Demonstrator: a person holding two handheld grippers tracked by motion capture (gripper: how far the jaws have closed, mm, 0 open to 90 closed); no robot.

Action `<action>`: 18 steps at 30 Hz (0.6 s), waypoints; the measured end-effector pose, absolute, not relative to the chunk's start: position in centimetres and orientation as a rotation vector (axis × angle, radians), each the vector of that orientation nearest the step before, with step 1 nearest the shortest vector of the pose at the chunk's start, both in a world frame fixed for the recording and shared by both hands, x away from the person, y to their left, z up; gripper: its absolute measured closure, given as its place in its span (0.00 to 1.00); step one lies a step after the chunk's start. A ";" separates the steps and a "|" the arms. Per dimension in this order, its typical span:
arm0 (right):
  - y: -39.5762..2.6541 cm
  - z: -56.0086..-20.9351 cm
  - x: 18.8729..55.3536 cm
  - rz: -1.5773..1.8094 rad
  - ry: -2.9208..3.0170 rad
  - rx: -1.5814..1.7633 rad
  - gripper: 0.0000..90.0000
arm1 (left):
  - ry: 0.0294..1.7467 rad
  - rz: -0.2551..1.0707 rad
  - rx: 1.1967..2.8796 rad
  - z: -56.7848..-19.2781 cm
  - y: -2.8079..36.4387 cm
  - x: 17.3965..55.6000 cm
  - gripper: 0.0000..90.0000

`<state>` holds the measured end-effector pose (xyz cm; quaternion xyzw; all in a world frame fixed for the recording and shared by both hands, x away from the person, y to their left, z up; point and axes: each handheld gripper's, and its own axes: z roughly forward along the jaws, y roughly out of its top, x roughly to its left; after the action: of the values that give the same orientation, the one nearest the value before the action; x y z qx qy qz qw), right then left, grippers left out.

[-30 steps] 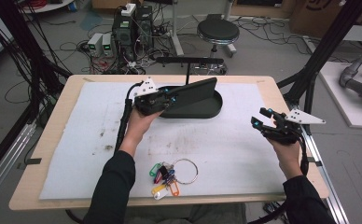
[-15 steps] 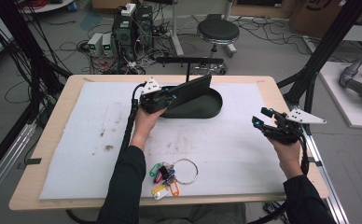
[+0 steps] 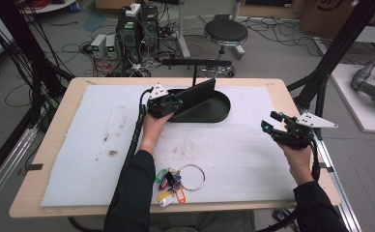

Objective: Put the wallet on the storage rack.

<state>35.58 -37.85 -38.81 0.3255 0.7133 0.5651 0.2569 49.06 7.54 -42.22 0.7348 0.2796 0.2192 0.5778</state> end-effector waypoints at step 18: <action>-37.9 -38.8 35.5 1.530 1.935 0.884 0.44 | 0.711 0.515 1.760 -43.1 7.4 49.4 0.69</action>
<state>35.54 -37.88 -38.83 0.3259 0.7136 0.5641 0.2577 49.38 7.39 -43.14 0.7450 0.3008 0.2181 0.5540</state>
